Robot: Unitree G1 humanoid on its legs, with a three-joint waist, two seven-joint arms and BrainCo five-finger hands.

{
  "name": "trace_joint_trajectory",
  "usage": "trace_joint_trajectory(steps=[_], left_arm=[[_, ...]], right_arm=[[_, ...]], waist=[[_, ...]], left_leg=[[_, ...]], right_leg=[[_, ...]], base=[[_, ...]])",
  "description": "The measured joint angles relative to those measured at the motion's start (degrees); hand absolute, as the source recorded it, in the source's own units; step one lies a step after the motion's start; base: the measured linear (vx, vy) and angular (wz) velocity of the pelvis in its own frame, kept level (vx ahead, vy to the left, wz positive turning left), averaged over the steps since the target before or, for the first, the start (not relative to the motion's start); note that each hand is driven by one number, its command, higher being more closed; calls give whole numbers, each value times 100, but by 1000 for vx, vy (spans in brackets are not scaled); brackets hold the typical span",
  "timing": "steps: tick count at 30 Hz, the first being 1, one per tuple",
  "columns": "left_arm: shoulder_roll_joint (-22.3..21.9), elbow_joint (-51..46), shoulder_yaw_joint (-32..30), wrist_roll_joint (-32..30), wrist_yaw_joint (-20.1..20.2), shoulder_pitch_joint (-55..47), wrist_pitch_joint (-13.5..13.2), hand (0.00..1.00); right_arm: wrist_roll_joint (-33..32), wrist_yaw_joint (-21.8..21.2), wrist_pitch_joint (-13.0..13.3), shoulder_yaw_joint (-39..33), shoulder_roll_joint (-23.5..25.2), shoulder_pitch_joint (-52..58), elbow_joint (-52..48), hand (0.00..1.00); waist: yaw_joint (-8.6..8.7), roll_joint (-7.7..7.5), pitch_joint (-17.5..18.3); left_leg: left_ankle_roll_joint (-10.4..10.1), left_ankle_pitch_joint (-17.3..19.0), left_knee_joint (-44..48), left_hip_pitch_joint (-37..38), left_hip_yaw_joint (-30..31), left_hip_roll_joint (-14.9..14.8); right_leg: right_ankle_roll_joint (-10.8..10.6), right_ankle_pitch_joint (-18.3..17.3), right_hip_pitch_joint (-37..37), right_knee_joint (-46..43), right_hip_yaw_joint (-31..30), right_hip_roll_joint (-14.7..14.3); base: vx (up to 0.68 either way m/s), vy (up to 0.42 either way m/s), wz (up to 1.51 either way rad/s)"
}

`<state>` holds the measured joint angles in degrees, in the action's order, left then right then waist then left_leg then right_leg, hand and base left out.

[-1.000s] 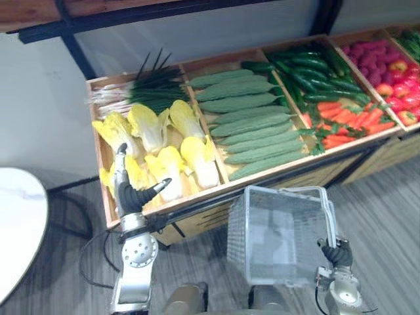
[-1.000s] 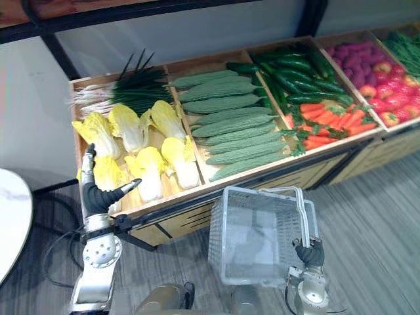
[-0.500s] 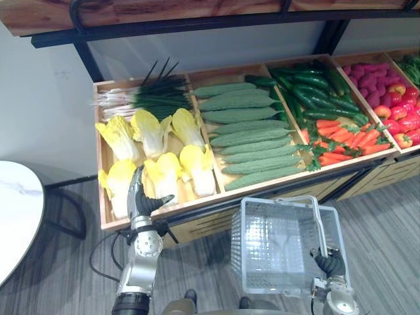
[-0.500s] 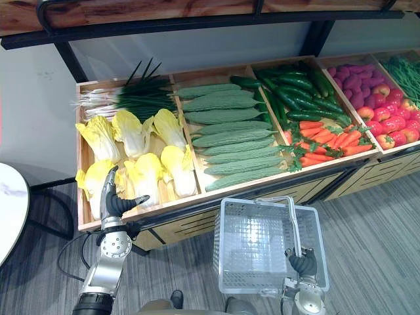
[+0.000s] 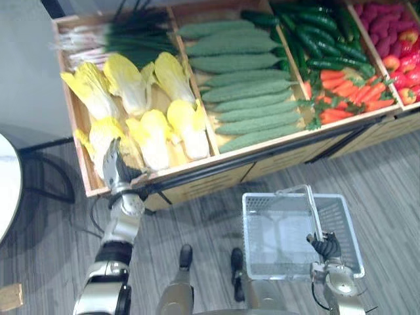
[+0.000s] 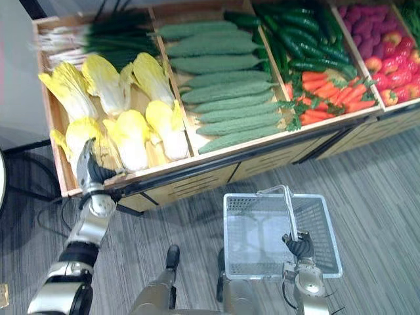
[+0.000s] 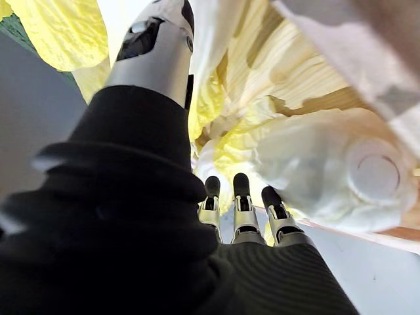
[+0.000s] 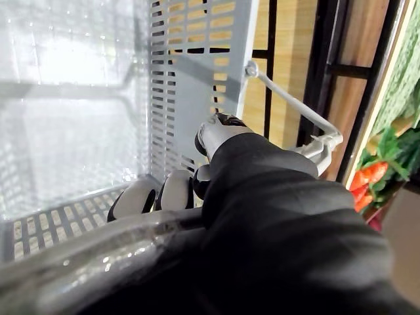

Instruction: Pick vegetable in the basket

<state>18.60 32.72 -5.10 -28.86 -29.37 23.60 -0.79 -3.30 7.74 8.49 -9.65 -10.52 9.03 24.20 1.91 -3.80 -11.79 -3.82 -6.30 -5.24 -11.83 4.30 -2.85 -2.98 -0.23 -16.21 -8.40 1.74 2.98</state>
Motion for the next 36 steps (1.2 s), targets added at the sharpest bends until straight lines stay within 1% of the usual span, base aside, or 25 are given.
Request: trace_joint_trajectory(steps=[2, 4, 6, 7, 9, 14, 15, 24, 29, 32, 34, 36], left_arm=[[0, 199, 29, 55, 59, 292, -47, 0], [-36, 279, 158, 223, 160, 434, -84, 0], [-39, 402, 456, 224, 183, 676, -81, 0], [-60, 405, 483, 235, 186, 750, -77, 0], [-135, 404, 503, 233, 176, 854, -75, 0], [-173, 380, 643, 232, 140, 1005, -74, 0], [-176, 380, 698, 234, 129, 1059, -69, 100], [-85, 505, 723, 244, 153, 1401, -15, 100], [-27, 505, 722, 602, 152, 1402, -45, 100], [-29, 501, 708, 960, 139, 1401, -93, 100], [-27, 390, 663, 1279, 117, 1396, -169, 100], [-28, 285, 660, 1392, 46, 1384, -213, 100]], right_arm=[[-68, 2, 15, 69, -7, -74, -54, 100], [-85, 9, 36, 74, -7, -104, -129, 100], [-188, 104, 128, 132, -5, -206, -223, 100], [-190, 105, 142, 162, -4, -231, -285, 100], [-190, 117, 229, 173, 2, -231, -314, 100], [-188, 205, 240, 311, 21, -238, -314, 100], [-184, 208, 242, 364, 37, -239, -314, 100], [-175, 206, 245, 402, 86, -233, -300, 100], [-93, 207, 244, 406, 85, -234, -262, 100], [-29, 208, 242, 406, 87, -227, -245, 100], [1, 210, 241, 406, 87, -233, -246, 100], [0, 211, 241, 406, 96, -234, -242, 100]], waist=[[14, 10, -124], [12, 12, -138], [28, -22, -311], [34, -45, -384], [38, -67, -414], [31, -69, -462], [30, -68, -475], [49, -83, -656], [53, -84, -656], [81, -83, -658], [106, -84, -658], [108, -83, -658]], left_leg=[[-4, -7, 6, -23, -34, -26], [-39, -19, 5, -136, -34, -41], [-29, -59, 2, -189, -33, -57], [-28, -60, 2, -190, -35, -61], [-24, -63, 1, -232, -40, -60], [0, -100, 4, -230, -52, -15], [0, -100, 4, -230, -50, -15], [2, -99, -6, -149, -135, -8], [4, -101, -6, -135, -150, -12], [27, -117, -9, -36, -162, -9], [26, -115, -11, 4, -160, -9], [26, -115, -12, 15, -156, -10]], right_leg=[[17, 19, -34, -1, -23, -22], [21, 21, -163, -34, -22, -36], [42, 38, -222, -50, -19, -53], [44, 39, -229, -51, -26, -58], [48, 43, -293, -68, -47, -64], [55, 37, -311, -84, -64, -66], [56, 37, -311, -85, -62, -68], [44, 53, -306, -140, -184, -77], [41, 83, -294, -116, -199, -74], [40, 114, -143, -7, -196, -73], [38, 116, -78, 42, -190, -72], [36, 127, -51, 70, -187, -72]], base=[[-3, -26, -10], [-2, -16, -1], [0, 0, 0], [13, -16, -3], [45, -12, -6], [63, -2, -2], [0, 0, 0], [-21, -9, -5], [14, -19, -1], [45, -20, 1], [44, -16, 2], [32, -14, 1]])
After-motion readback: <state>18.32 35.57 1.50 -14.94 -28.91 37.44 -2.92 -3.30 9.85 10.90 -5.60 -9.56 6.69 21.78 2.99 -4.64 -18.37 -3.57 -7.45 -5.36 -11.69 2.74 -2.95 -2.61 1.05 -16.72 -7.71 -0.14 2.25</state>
